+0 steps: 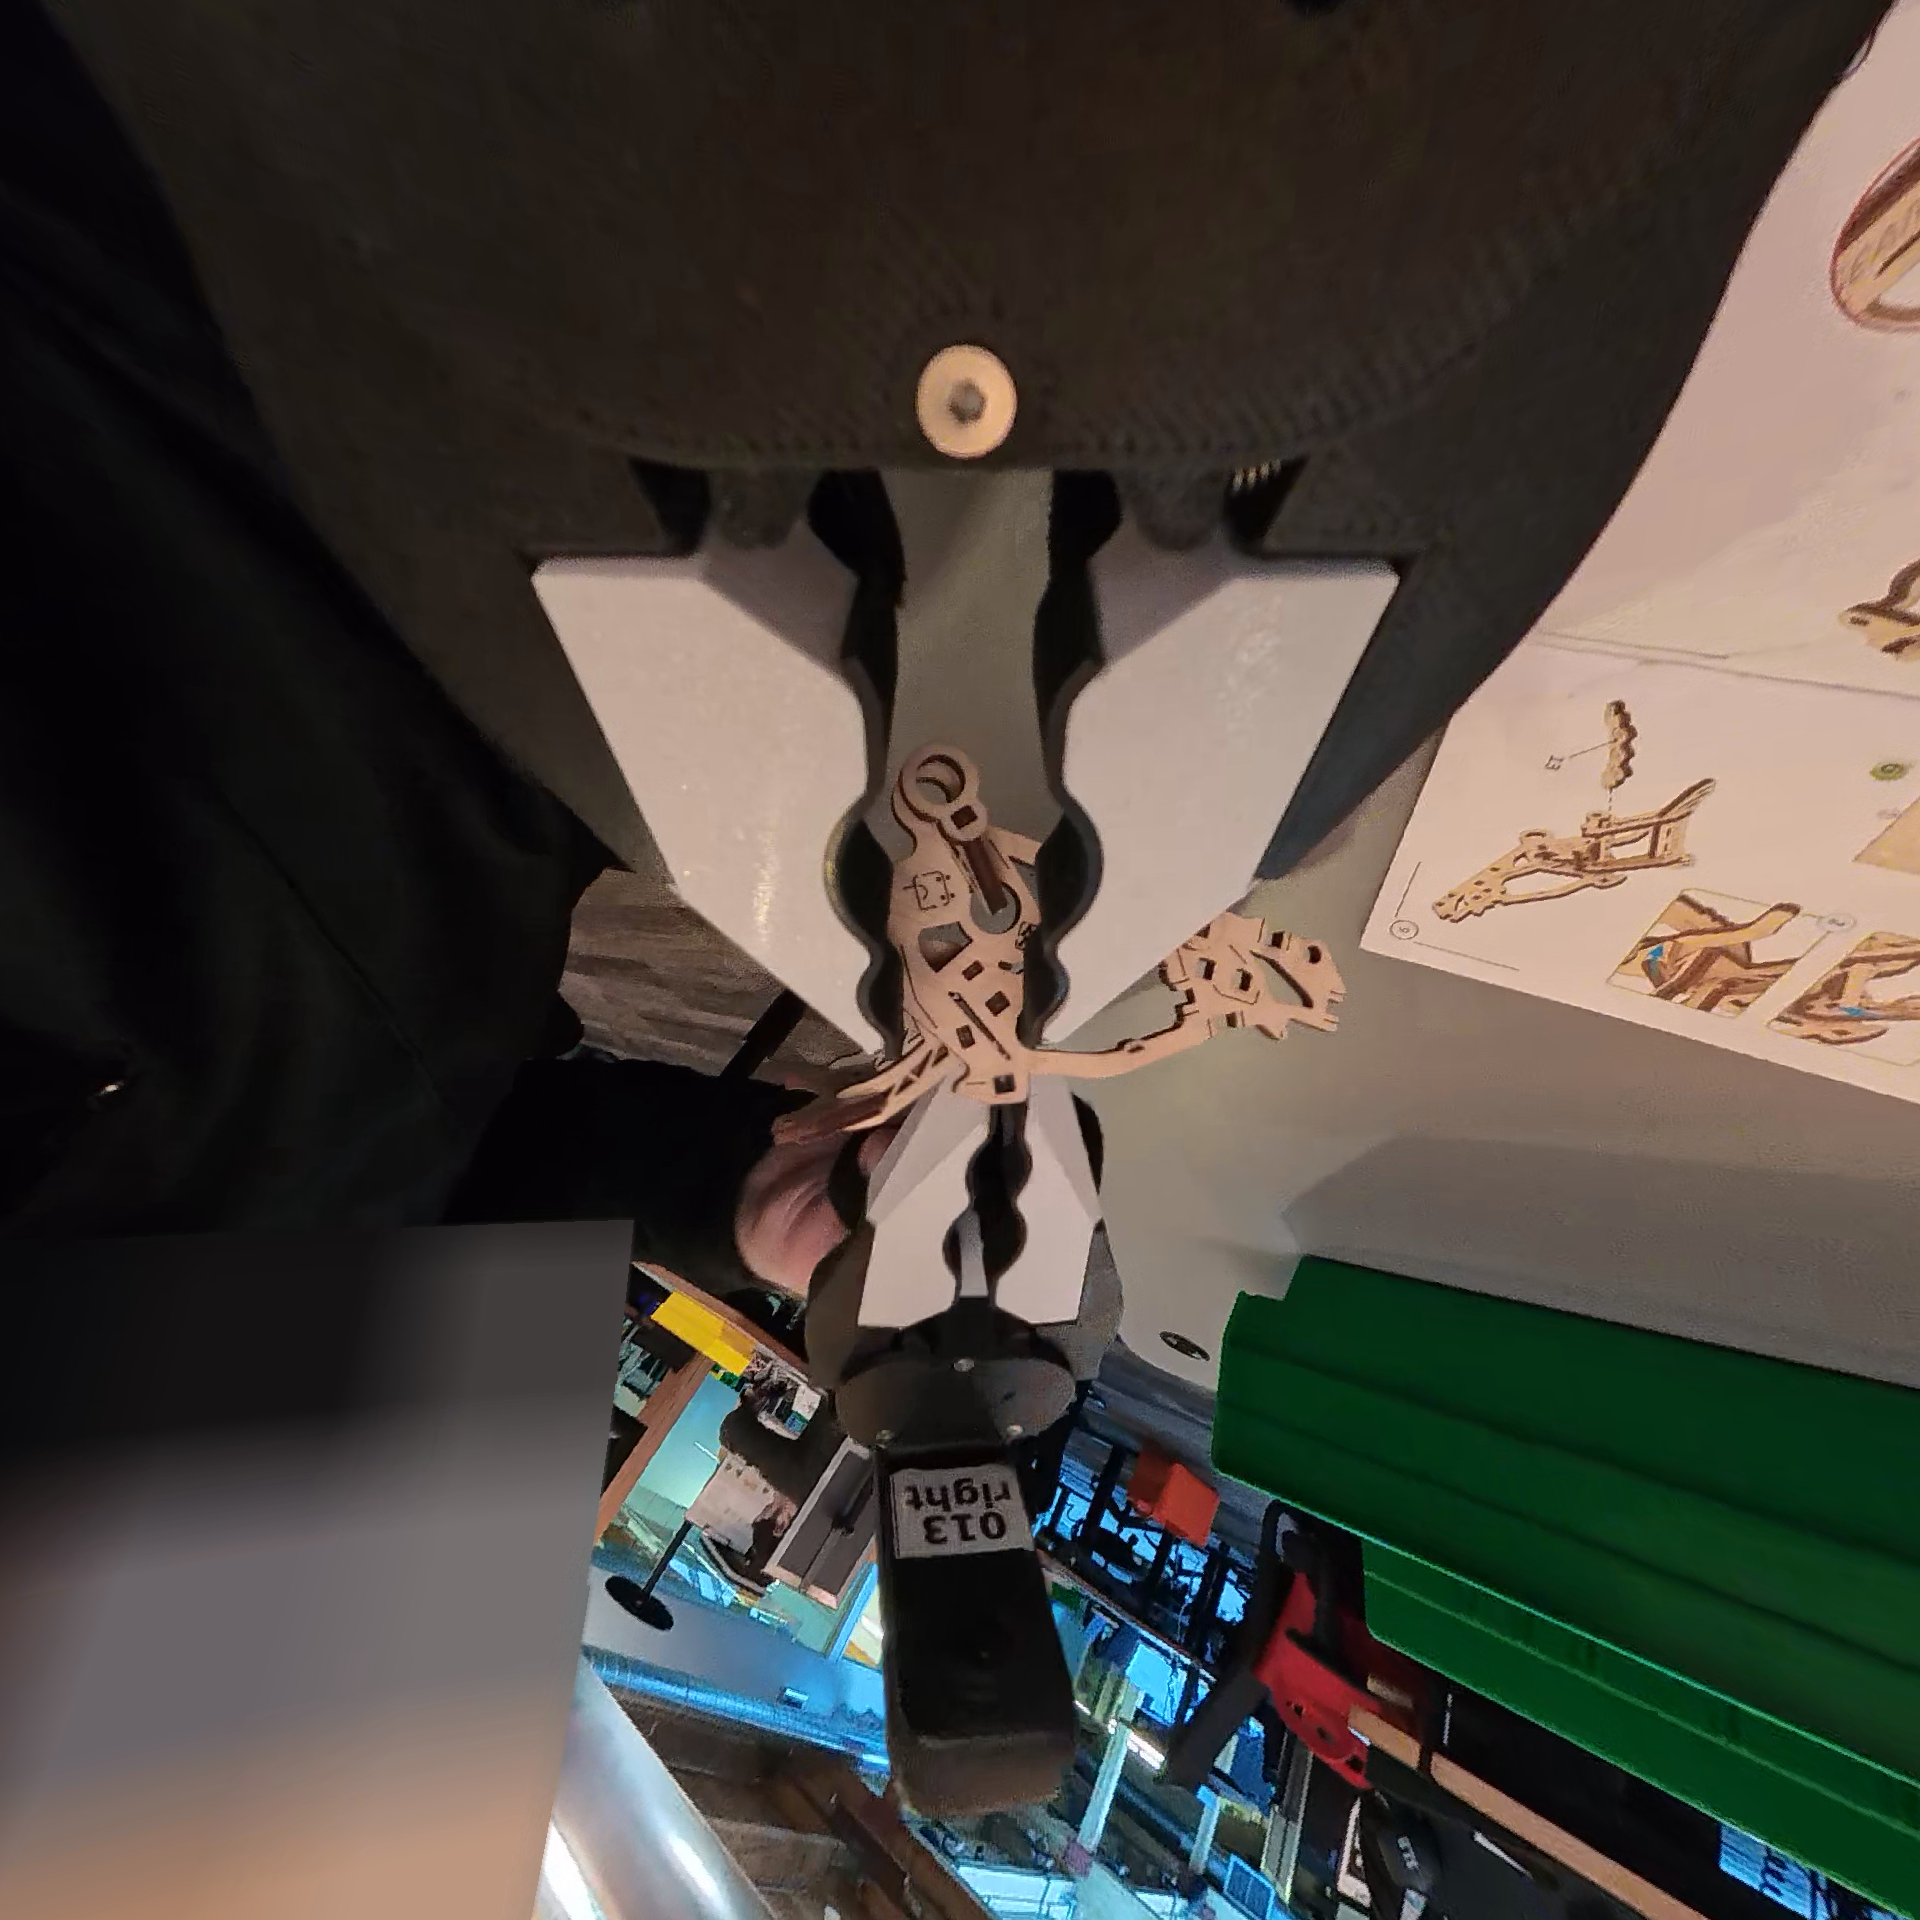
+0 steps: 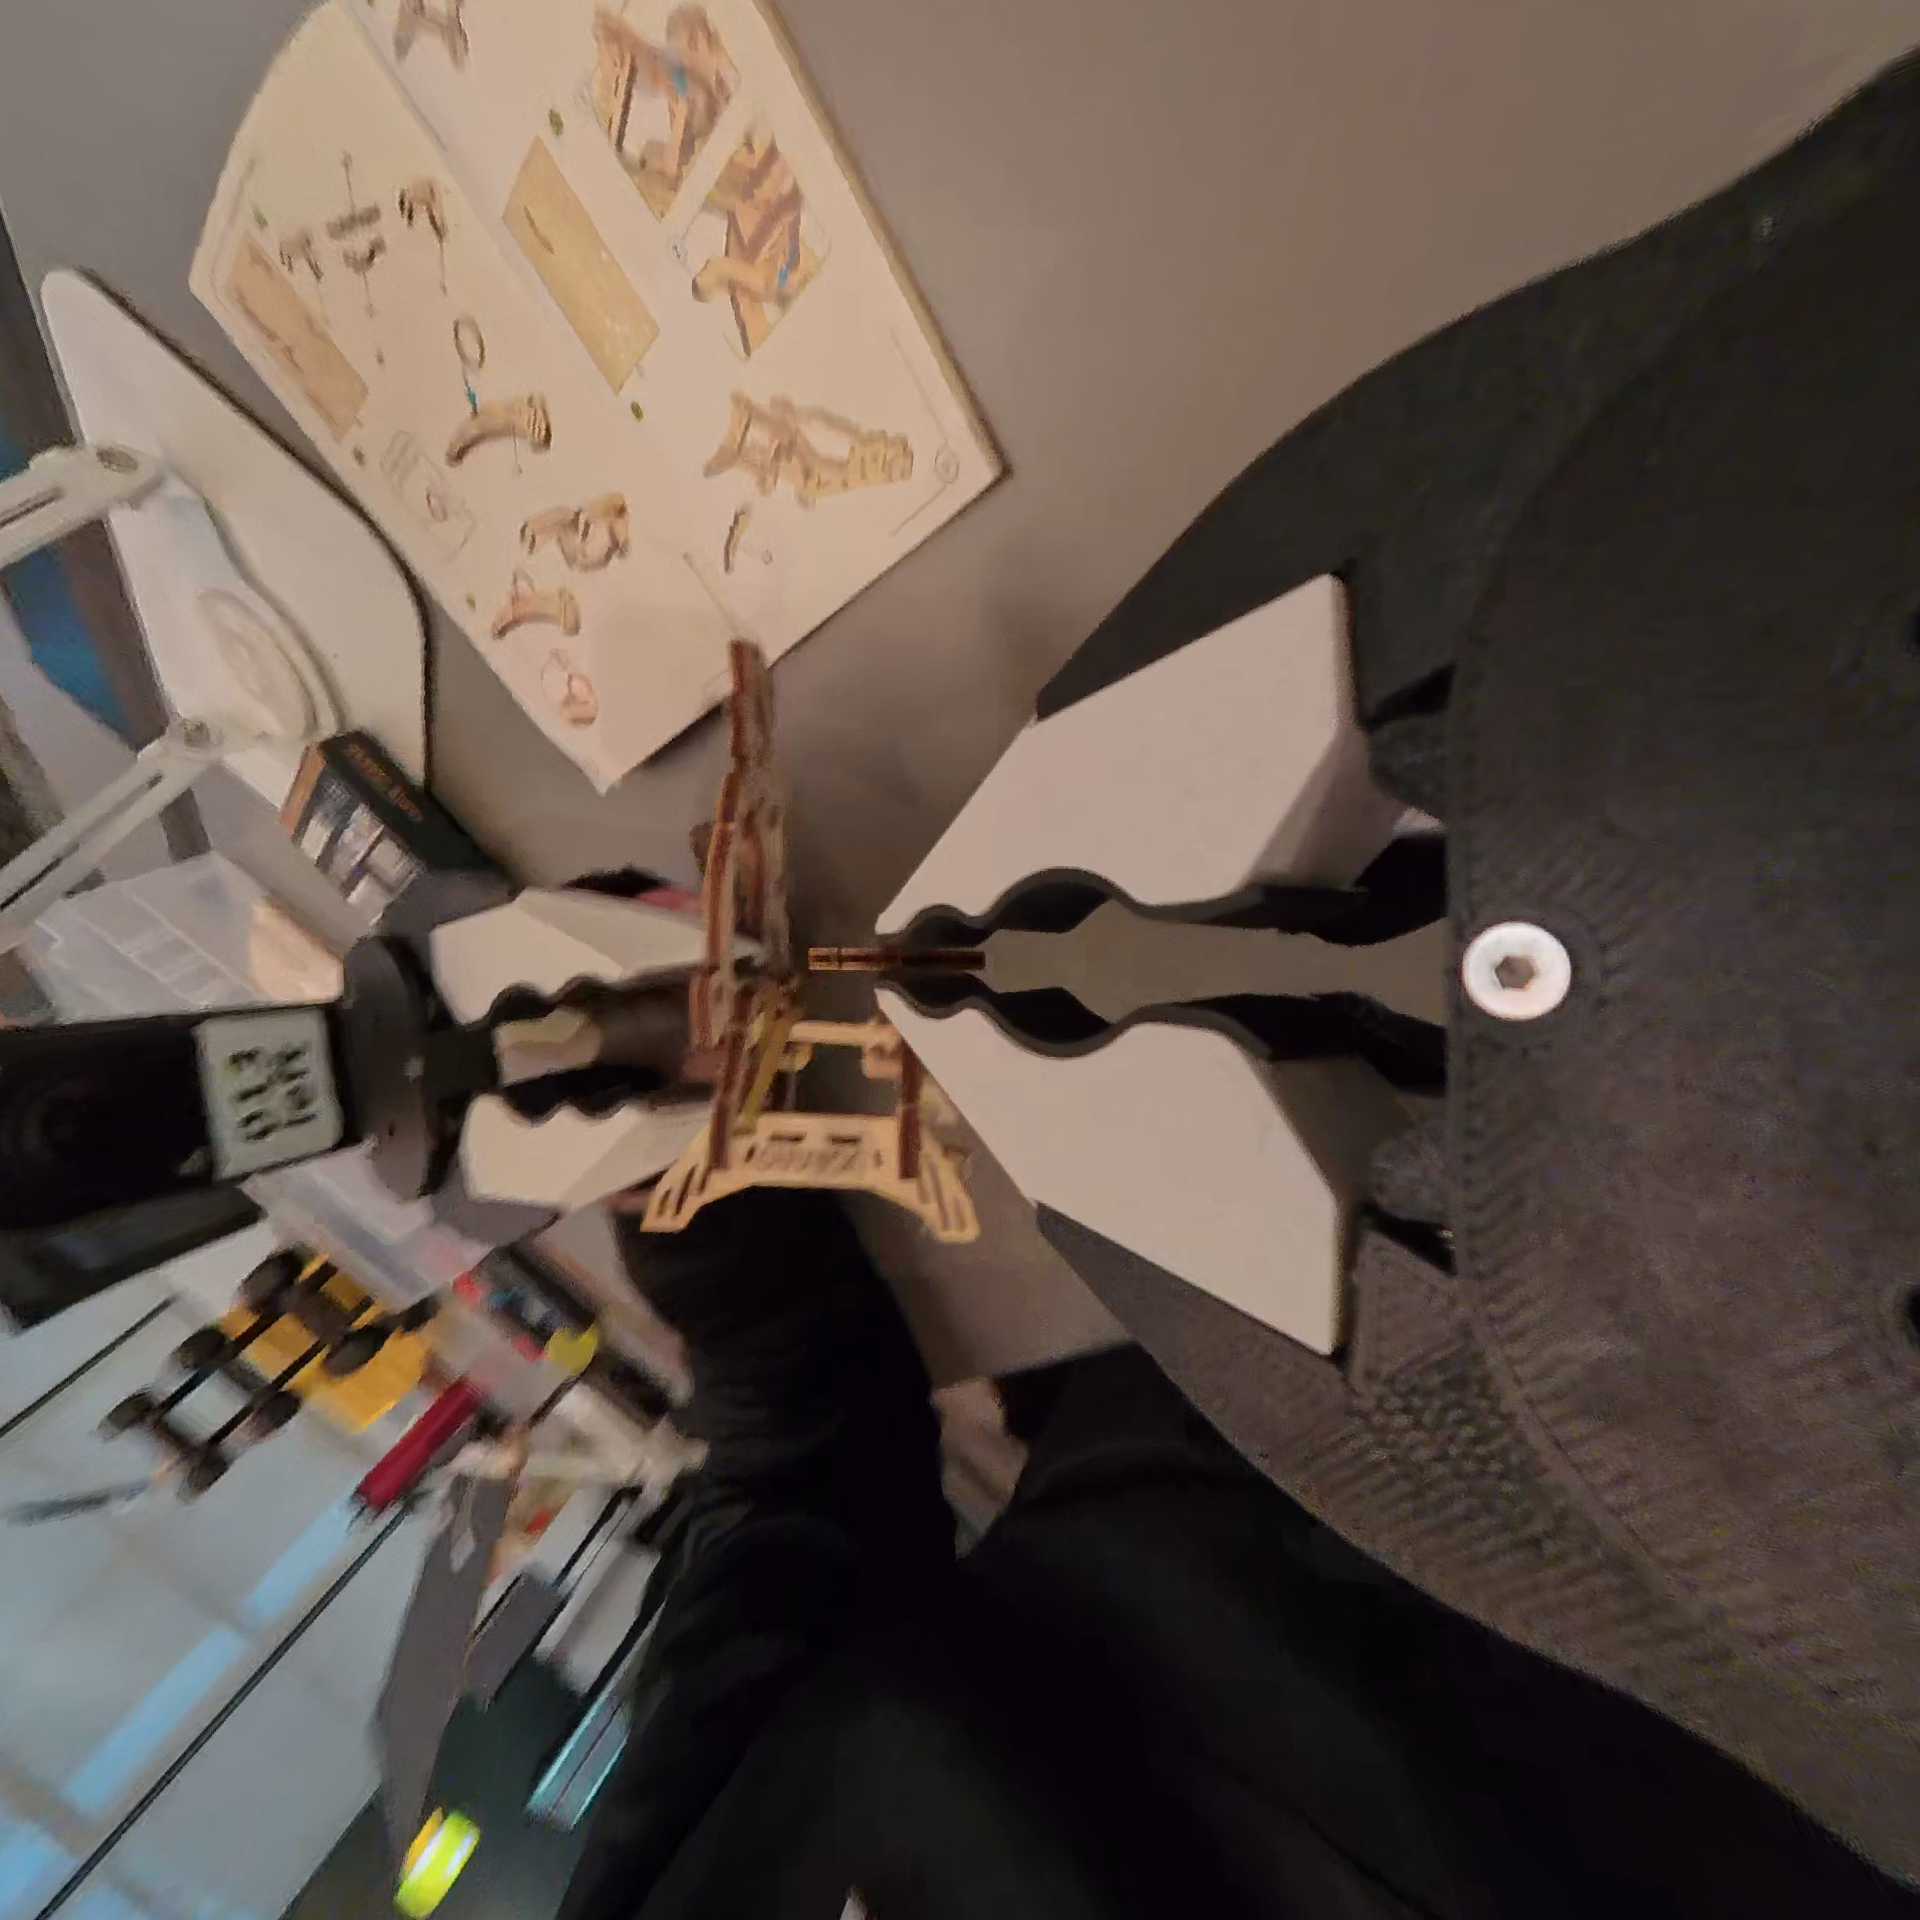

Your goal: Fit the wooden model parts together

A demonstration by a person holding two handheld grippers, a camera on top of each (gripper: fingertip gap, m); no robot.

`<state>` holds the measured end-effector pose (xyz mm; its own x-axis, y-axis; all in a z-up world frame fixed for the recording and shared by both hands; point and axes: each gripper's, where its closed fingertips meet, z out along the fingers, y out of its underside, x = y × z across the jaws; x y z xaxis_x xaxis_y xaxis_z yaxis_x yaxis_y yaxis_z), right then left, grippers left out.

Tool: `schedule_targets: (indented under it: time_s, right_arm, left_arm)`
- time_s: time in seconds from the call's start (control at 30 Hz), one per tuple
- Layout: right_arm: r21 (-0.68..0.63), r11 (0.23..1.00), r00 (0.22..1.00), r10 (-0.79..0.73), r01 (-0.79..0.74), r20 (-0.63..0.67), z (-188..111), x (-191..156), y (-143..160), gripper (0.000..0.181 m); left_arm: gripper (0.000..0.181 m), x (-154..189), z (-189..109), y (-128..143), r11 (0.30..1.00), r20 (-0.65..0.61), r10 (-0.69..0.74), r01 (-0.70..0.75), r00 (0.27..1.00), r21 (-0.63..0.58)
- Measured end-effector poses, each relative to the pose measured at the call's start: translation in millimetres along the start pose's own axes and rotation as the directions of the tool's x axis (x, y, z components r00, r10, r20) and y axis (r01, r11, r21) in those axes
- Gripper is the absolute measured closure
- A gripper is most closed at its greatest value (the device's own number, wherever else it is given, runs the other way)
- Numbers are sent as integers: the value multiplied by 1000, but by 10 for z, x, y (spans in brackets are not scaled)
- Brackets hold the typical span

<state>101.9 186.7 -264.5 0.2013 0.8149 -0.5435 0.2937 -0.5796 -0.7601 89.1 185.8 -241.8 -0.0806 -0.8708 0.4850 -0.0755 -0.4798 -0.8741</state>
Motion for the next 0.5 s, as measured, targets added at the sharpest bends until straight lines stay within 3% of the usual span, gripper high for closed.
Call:
schedule_targets:
  time_s: [0.13, 0.2, 0.33, 0.37, 0.5]
  right_arm:
    - [-178, 969, 963, -205, 173, -176, -58, 212, 224, 181]
    - [-378, 876, 858, -421, 300, -295, -137, 437, 417, 181]
    - [-607, 644, 611, -730, 465, -306, -146, 561, 592, 180]
    - [-639, 607, 577, -761, 473, -297, -131, 571, 643, 173]
    - [-573, 611, 623, -754, 547, -210, -47, 279, 723, 160]
  left_arm:
    - [161, -10, -84, 35, 999, 5, -12, 12, 1000, -31]
    - [161, -29, -118, 41, 999, 17, -11, 11, 1000, -40]
    - [161, -72, -132, 77, 998, 37, -11, 13, 999, -57]
    - [161, -74, -130, 91, 998, 37, -10, 13, 999, -64]
    - [161, -79, -125, 117, 997, 37, -8, 11, 999, -76]
